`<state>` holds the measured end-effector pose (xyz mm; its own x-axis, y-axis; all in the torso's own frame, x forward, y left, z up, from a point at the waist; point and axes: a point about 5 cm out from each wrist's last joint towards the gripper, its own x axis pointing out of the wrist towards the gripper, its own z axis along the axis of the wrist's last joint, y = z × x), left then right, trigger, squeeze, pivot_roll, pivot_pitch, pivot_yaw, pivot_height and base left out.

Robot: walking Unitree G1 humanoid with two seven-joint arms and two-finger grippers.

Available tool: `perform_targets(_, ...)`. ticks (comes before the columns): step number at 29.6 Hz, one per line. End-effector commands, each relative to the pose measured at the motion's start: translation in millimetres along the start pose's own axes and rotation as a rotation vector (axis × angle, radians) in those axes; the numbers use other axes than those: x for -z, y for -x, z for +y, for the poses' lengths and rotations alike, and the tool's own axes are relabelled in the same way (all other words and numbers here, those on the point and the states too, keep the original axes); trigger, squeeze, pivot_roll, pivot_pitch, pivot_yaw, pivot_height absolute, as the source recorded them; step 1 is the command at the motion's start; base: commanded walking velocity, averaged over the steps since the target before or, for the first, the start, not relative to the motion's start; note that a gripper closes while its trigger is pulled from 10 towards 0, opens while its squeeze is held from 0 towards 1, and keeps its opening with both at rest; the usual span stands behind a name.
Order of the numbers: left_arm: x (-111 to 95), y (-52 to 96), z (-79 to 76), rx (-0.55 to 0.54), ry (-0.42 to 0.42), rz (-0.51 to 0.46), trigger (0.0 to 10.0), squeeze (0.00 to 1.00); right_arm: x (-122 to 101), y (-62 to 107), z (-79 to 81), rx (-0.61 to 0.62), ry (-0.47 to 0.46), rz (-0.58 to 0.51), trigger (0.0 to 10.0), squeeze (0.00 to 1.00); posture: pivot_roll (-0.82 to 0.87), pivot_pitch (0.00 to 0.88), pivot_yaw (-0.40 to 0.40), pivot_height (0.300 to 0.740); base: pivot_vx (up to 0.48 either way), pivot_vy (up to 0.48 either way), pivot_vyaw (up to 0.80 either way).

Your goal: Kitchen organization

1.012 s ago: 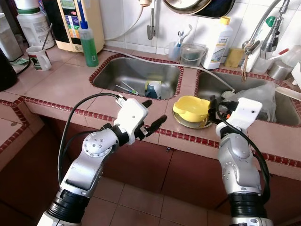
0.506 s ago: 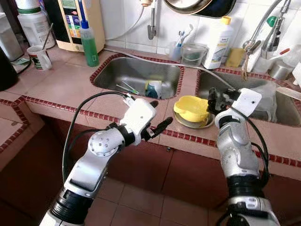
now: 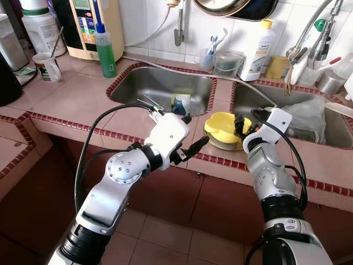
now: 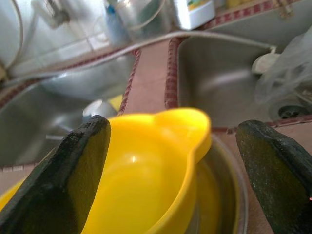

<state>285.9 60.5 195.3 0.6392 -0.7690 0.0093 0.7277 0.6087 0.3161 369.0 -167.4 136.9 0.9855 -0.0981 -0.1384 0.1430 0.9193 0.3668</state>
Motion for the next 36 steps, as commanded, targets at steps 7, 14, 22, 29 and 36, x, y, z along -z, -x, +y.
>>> perform_targets(7,-4.8,-1.0,-4.4,-0.007,-0.003,-0.013,10.0,0.0,4.0,-2.3,7.4,-0.046,-0.026,0.062,6.0,0.0,0.06,0.0,-0.052,0.74,0.0,0.0,0.0)
perform_targets(14,-6.1,-0.7,-5.2,0.0,-0.014,-0.01,10.0,0.0,10.1,1.0,6.7,-0.045,-0.108,0.098,2.4,0.0,0.06,0.0,-0.055,0.74,0.0,0.0,0.0)
perform_targets(22,0.4,3.0,-12.6,0.063,-0.053,0.029,10.0,0.0,17.4,4.7,3.0,-0.024,-0.141,0.118,0.0,0.0,0.06,0.0,-0.045,0.74,0.0,0.0,0.0)
perform_targets(29,-0.5,2.5,-12.1,0.065,-0.059,0.029,10.0,0.0,17.5,6.4,-2.1,0.007,-0.223,0.126,0.0,0.0,0.06,0.0,-0.04,0.74,0.0,0.0,0.0)
perform_targets(36,-1.2,2.5,-10.1,0.056,-0.069,0.027,10.0,0.0,19.1,7.8,-7.0,0.031,-0.247,0.127,0.0,0.0,0.06,0.0,-0.036,0.74,0.0,0.0,0.0)
